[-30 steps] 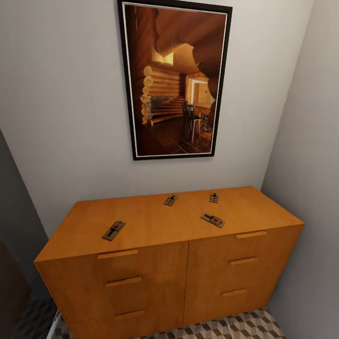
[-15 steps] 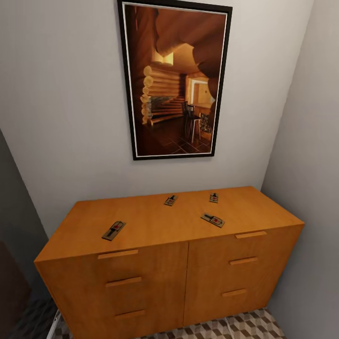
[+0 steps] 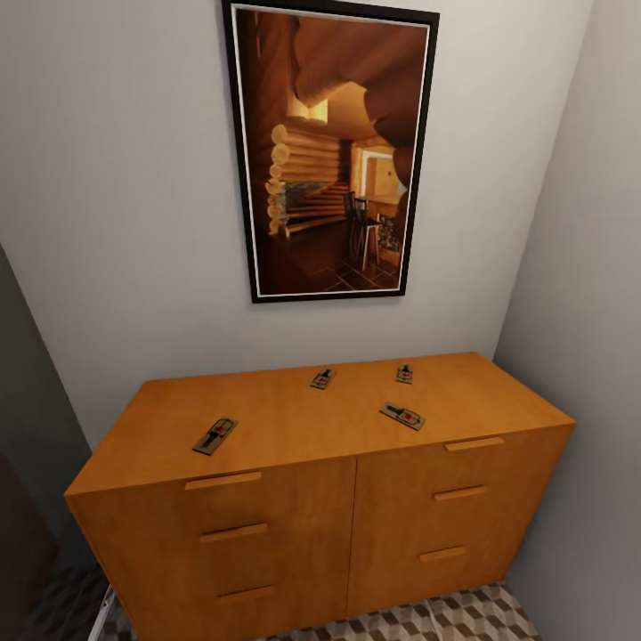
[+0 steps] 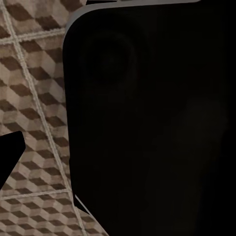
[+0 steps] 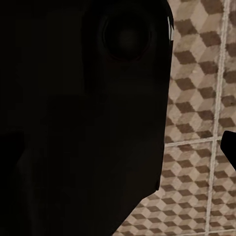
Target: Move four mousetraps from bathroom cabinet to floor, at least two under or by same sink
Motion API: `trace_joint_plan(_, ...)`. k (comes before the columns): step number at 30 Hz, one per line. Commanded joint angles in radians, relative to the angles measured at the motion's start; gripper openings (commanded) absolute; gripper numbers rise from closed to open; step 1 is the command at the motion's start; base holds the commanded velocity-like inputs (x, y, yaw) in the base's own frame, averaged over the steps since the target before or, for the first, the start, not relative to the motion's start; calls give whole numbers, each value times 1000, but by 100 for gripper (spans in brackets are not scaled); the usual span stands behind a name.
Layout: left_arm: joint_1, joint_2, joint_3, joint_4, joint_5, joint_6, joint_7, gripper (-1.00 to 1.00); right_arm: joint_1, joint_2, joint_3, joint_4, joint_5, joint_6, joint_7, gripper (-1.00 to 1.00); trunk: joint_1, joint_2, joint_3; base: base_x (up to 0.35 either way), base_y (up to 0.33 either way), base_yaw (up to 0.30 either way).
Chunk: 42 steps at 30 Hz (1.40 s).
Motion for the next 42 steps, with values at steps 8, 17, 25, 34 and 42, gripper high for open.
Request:
trace_joint_plan(8,0,-1,0,0,-1,-1,0,100,0,3,-1,0,0,-1,0,100,0,0,-1,0,0,0)
trace_joint_plan(17,0,-2,0,-1,-1,-2,-1,100,0,2,-1,0,2,-2,0,100,0,0,-1,0,0,0)
trace_joint_plan(25,0,-3,-1,-1,-1,-2,-2,100,0,2,-3,0,0,-2,0,100,0,0,-1,0,0,0)
trace_joint_plan(34,0,0,1,-1,1,-1,-2,100,0,1,0,0,2,-1,0,100,0,0,-1,0,0,0)
trace_joint_plan(42,0,-5,1,-3,-1,-1,-2,100,0,0,-2,0,1,0,0,100,0,0,-1,0,0,0)
